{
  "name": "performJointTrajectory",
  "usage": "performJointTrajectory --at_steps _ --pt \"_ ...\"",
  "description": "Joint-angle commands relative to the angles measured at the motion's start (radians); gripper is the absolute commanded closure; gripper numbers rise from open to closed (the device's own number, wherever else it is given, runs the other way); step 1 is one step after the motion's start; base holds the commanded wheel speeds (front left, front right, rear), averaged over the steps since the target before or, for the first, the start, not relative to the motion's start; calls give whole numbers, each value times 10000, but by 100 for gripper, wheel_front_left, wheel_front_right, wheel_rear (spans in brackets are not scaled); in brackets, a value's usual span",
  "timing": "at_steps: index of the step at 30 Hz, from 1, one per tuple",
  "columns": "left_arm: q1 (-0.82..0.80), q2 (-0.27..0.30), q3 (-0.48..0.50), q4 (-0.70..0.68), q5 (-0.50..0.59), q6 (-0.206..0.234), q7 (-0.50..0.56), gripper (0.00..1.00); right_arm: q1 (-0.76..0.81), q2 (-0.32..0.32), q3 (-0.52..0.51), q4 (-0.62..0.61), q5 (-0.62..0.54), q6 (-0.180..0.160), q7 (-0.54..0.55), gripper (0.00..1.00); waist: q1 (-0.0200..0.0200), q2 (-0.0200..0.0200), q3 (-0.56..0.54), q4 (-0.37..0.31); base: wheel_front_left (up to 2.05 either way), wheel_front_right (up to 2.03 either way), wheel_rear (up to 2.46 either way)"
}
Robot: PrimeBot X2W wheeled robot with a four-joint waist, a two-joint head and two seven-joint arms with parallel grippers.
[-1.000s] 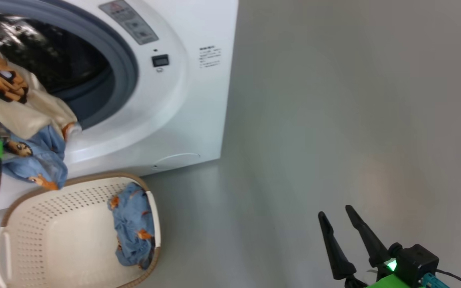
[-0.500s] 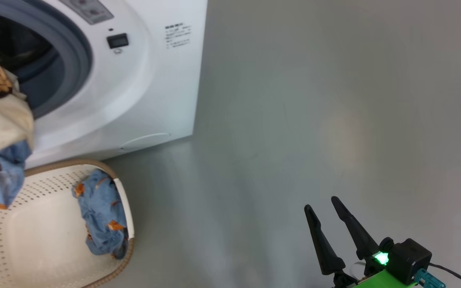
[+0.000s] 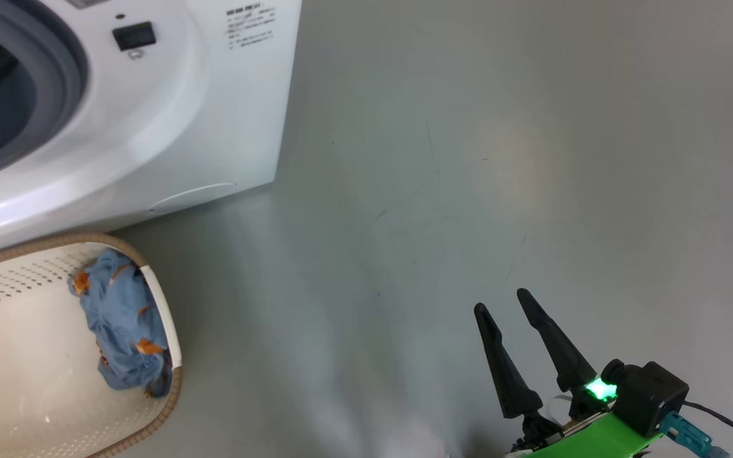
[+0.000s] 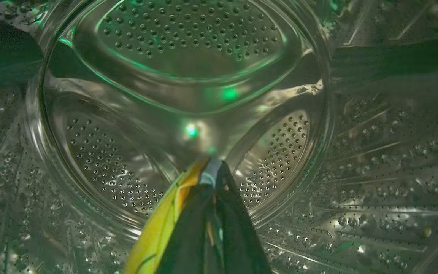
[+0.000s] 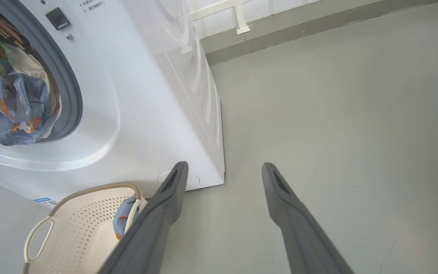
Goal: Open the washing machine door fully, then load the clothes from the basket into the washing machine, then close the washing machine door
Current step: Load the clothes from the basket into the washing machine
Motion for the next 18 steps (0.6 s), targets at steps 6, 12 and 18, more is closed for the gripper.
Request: performJointTrajectory --at_steps 6,12,18 --pt "769 356 405 -331 680 17 -61 0 -77 -55 342 -202 150 62 -120 0 0 0 44 -47 0 0 0" --pt "943 336 126 48 643 17 -61 0 -79 -55 369 -187 185 62 -120 0 0 0 31 -29 0 0 0" --pt "1072 334 -333 291 444 17 -62 0 -90 -55 353 -188 208 62 -120 0 0 0 24 37 0 0 0"
